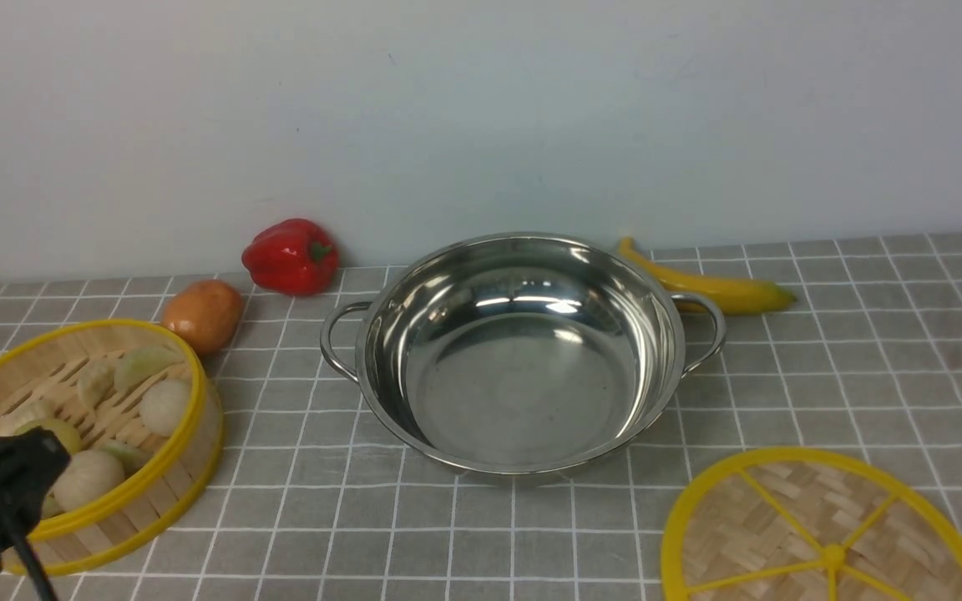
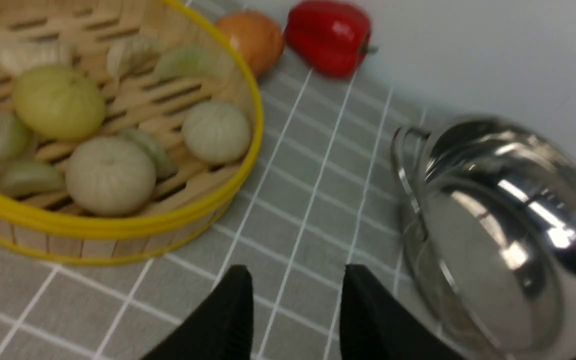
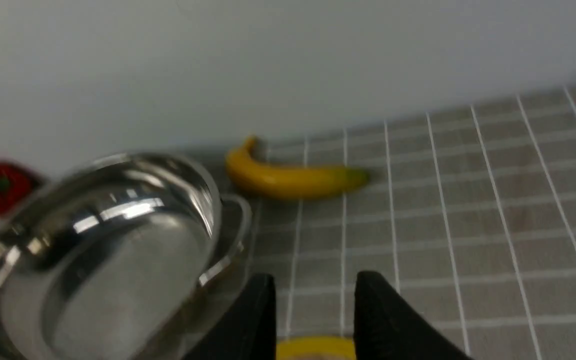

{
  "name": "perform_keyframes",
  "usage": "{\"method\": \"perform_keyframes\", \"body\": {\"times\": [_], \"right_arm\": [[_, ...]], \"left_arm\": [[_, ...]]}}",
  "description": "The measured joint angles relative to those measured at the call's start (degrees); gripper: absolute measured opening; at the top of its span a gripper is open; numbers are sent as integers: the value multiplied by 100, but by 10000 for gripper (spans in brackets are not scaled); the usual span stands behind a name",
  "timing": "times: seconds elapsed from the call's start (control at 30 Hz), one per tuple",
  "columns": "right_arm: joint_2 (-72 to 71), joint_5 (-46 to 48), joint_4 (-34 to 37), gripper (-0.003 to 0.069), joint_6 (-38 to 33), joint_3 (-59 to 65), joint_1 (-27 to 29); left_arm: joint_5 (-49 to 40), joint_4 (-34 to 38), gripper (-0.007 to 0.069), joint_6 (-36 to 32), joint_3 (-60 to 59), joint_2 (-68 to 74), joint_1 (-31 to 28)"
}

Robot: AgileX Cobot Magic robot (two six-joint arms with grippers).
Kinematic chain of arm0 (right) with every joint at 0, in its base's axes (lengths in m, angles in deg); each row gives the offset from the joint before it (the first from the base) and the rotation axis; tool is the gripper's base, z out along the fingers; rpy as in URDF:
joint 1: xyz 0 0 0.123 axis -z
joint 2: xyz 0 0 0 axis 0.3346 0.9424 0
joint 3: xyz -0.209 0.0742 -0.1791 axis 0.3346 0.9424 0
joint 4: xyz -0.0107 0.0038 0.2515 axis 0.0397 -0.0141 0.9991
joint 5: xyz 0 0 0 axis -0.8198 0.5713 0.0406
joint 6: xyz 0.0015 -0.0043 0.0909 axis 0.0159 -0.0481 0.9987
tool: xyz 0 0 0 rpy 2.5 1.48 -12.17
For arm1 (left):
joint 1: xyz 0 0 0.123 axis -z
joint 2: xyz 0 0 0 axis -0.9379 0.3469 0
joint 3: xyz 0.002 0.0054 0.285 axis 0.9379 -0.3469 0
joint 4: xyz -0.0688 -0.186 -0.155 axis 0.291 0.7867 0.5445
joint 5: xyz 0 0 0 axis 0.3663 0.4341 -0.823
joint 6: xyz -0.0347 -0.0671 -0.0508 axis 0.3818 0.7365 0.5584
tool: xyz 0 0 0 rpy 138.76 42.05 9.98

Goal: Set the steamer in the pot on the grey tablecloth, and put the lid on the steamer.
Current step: 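Grasp the rim of the steamer basket holding the buns with the left gripper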

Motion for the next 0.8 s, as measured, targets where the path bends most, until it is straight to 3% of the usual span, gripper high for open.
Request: {"method": "perform_keyframes", "body": {"times": [0.3, 0.5, 0.8], "right_arm": [[891, 759, 142, 243, -780, 0, 0], [910, 754, 229, 243, -928, 0, 0], [910, 743, 244, 243, -940, 0, -125]], "left_arm": [[-733, -1048, 243, 744, 972, 1537, -452], [-1419, -1400, 243, 795, 1665, 2072, -894], [-1985, -2058, 243, 508, 1913, 2216, -972]]}}
